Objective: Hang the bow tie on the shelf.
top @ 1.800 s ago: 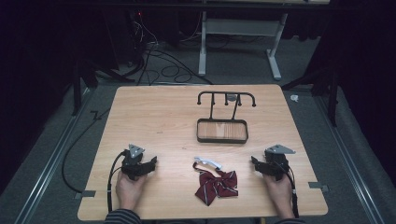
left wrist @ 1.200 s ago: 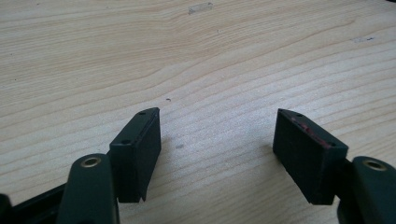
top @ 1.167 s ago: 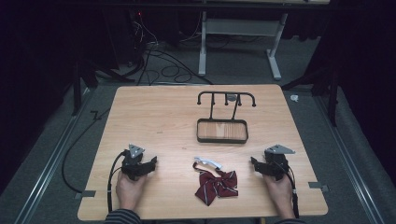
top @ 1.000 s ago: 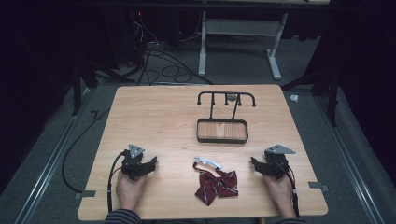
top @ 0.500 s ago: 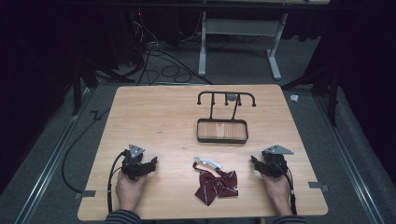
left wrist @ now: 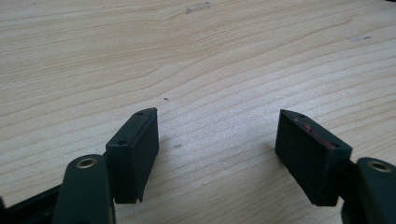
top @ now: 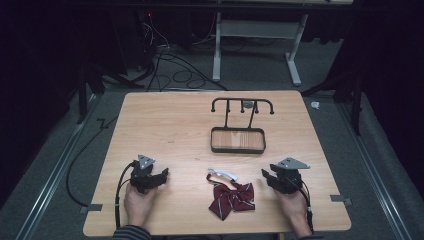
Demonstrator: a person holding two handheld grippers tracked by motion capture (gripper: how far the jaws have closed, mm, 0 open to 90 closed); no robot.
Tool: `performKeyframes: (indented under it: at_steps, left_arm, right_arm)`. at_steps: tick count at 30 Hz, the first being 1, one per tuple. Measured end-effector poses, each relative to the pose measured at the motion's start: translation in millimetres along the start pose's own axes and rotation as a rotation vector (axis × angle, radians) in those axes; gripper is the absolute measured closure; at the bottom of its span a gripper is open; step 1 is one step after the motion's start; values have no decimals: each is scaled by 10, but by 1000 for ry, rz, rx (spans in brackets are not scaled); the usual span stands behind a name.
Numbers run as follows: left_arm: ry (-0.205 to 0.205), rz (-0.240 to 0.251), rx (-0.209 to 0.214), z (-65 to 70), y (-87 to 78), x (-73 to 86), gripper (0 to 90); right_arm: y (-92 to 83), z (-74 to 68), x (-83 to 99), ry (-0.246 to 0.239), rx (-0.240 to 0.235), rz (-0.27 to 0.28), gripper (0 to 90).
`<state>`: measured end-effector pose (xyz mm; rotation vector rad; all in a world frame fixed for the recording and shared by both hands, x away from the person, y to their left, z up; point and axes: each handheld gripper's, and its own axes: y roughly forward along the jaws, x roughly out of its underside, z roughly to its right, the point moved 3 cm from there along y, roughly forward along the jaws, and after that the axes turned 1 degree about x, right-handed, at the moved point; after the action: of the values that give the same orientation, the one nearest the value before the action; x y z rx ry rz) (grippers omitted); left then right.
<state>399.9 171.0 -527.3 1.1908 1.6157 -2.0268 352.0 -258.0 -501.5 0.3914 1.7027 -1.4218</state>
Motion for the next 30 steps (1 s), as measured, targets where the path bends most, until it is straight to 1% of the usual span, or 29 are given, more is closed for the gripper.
performKeyframes:
  at_steps: [1,2,3,6,7,8,9,10,12,13,14,17,23,30]
  left_arm:
    - [0,0,0,0,0,0,309]
    - [0,0,0,0,0,0,309]
    - [0,2,-1,0,1,0,309]
    - [0,2,-1,0,1,0,309]
    - [0,0,0,0,0,0,309]
    - [0,0,0,0,0,0,309]
    - [0,0,0,0,0,0,309]
    - [-1,2,-1,0,1,0,309]
    - [0,0,0,0,0,0,310]
    - [0,0,-1,0,-1,1,309]
    - [-1,0,-3,1,-1,1,309]
    - [-2,0,-3,2,-1,1,309]
    - [-3,0,-4,2,-1,2,309]
    - [-3,1,-4,2,-1,2,309]
  right_arm:
    - [0,0,0,0,0,0,603]
    - [-29,-41,-24,-6,-16,11,610]
    - [-41,-58,-32,-1,-23,15,613]
    - [-67,-97,-58,-10,-42,22,621]
    - [-76,-117,-69,-16,-50,25,625]
    - [-91,-156,-86,-22,-75,25,630]
    - [-91,-156,-86,-22,-75,25,630]
    - [-102,-196,-98,-36,-91,23,631]
    - [-106,-215,-103,-39,-95,25,630]
    - [-113,-235,-109,-49,-103,29,628]
    - [-126,-285,-119,-53,-124,32,626]
    - [-132,-331,-123,-60,-131,25,627]
    - [-114,-506,-135,-101,-178,13,631]
    - [-43,-590,-144,-107,-199,-2,629]
